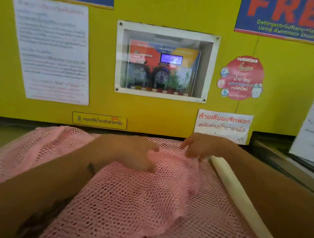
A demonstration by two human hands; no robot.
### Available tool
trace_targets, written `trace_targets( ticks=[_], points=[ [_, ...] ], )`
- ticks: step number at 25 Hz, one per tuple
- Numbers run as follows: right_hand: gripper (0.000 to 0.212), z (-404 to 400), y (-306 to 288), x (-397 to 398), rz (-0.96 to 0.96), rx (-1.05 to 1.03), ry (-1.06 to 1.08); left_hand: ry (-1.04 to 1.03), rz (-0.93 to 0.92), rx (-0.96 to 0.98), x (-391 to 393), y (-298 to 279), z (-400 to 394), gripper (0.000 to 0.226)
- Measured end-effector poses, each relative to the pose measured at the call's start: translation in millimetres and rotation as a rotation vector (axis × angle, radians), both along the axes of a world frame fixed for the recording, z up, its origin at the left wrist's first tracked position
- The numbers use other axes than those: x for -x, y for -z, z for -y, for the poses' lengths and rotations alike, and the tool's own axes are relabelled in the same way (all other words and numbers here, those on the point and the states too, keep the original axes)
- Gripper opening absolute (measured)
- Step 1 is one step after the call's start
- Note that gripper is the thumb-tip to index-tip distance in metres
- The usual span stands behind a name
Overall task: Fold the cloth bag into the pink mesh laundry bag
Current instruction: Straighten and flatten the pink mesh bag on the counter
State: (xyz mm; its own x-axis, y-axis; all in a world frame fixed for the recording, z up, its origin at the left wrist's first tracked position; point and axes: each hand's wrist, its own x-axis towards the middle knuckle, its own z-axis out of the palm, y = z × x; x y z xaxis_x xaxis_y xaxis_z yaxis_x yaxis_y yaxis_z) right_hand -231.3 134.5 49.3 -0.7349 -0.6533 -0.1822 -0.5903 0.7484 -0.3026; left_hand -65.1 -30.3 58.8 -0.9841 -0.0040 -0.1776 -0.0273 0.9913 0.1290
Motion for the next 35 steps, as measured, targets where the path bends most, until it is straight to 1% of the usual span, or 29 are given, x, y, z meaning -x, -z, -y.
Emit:
trace_targets(
  ticks=[2,3,4,5,6,7,8,9,10,11,12,14,15,16,17,18,19,21,22,23,24,25,27,28,30,32,33,34,35],
  points=[
    [0.03,6.6,2.4,1.2,0.026,-0.169,-0.065,-0.044,0.129,0.108,-0.4,4.2,-15.0,0.073],
    [0.018,9.8,0.9,4.3,0.006,-0.233,-0.086,-0.055,0.121,0.11,-1.9,7.1,-19.9,0.071],
    [0.008,11.2,-3.6,7.0,-0.012,-0.241,-0.096,-0.067,0.049,0.08,-5.3,8.4,-27.8,0.064],
    [0.011,12.2,-10.1,11.2,-0.041,-0.182,-0.071,-0.063,-0.076,0.032,-8.6,11.1,-36.2,0.053],
    [0.01,13.6,-18.6,15.7,-0.088,-0.071,-0.025,-0.044,-0.215,-0.021,-12.8,12.9,-47.0,0.042],
    [0.01,14.2,-28.3,18.1,-0.174,0.082,0.041,-0.014,-0.304,-0.088,-16.0,14.3,-57.0,0.036],
    [0.015,14.1,-35.8,23.4,-0.3,0.248,0.115,0.003,-0.294,-0.176,-20.5,13.6,-68.6,0.038],
    [0.018,12.7,-41.3,28.2,-0.418,0.377,0.175,0.008,-0.193,-0.225,-23.0,15.2,-78.4,0.048],
    [0.018,12.0,-44.7,31.0,-0.459,0.428,0.201,0.006,-0.091,-0.193,-24.8,18.4,-85.2,0.057],
    [0.016,10.4,-47.4,31.3,-0.399,0.395,0.185,0.002,-0.026,-0.114,-25.7,23.5,-87.8,0.058],
    [0.014,7.2,-48.9,29.0,-0.273,0.296,0.146,0.002,-0.023,-0.045,-23.9,30.4,-85.3,0.047],
    [0.03,0.2,-43.9,23.7,-0.032,0.018,0.106,0.003,-0.13,-0.037,-18.9,39.7,-74.0,0.004],
    [0.039,-4.5,-40.3,22.2,-0.001,-0.095,0.095,0.019,-0.166,-0.062,-18.0,40.3,-68.3,0.018],
    [0.043,-7.2,-36.7,20.5,-0.023,-0.173,0.09,0.03,-0.178,-0.094,-18.3,37.1,-63.7,0.028],
    [0.044,-9.1,-33.0,20.4,-0.058,-0.228,0.067,0.036,-0.162,-0.147,-19.5,32.3,-58.5,0.032],
    [0.043,-8.6,-29.6,21.8,-0.053,-0.24,0.062,0.058,-0.144,-0.201,-21.6,25.7,-53.1,0.03],
    [0.041,-9.2,-24.3,24.7,0.0,-0.209,0.086,0.071,-0.109,-0.283,-24.8,17.2,-48.6,0.026],
    [0.024,-5.4,-13.4,27.8,0.137,-0.168,0.106,0.091,-0.068,-0.504,-31.7,1.8,-44.0,0.017],
    [0.014,-3.0,-7.7,26.8,0.14,-0.204,0.08,0.094,-0.082,-0.584,-34.1,-4.6,-42.2,0.018],
    [0.009,0.3,-1.1,26.0,0.125,-0.227,0.067,0.09,-0.112,-0.636,-35.7,-9.7,-39.6,0.021],
    [0.011,2.6,4.1,21.0,0.082,-0.257,0.04,0.08,-0.143,-0.685,-37.6,-14.1,-38.2,0.025],
    [0.02,3.9,8.2,16.4,0.031,-0.263,0.025,0.075,-0.168,-0.722,-38.3,-16.6,-35.2,0.031],
    [0.037,2.9,11.7,10.4,-0.039,-0.29,-0.008,0.091,-0.154,-0.75,-40.3,-19.2,-29.3,0.038],
    [0.044,0.0,8.3,7.9,-0.04,-0.323,-0.02,0.126,-0.095,-0.739,-42.4,-19.9,-27.1,0.036],
    [0.049,-9.3,-8.4,7.0,0.059,-0.323,0.04,0.249,0.126,-0.674,-51.0,-21.1,-26.7,0.028],
    [0.035,-20.3,-27.9,8.5,0.133,-0.265,0.108,0.393,0.34,-0.615,-59.0,-21.0,-30.2,0.022],
    [0.026,-24.2,-34.2,10.7,0.102,-0.217,0.128,0.437,0.37,-0.609,-60.7,-20.8,-31.6,0.021],
    [0.015,-26.6,-36.9,12.6,0.037,-0.186,0.148,0.447,0.335,-0.619,-59.9,-20.3,-32.4,0.02],
    [0.006,-28.1,-35.7,13.7,-0.037,-0.173,0.156,0.418,0.248,-0.631,-56.4,-19.4,-31.7,0.019]
  ],
)
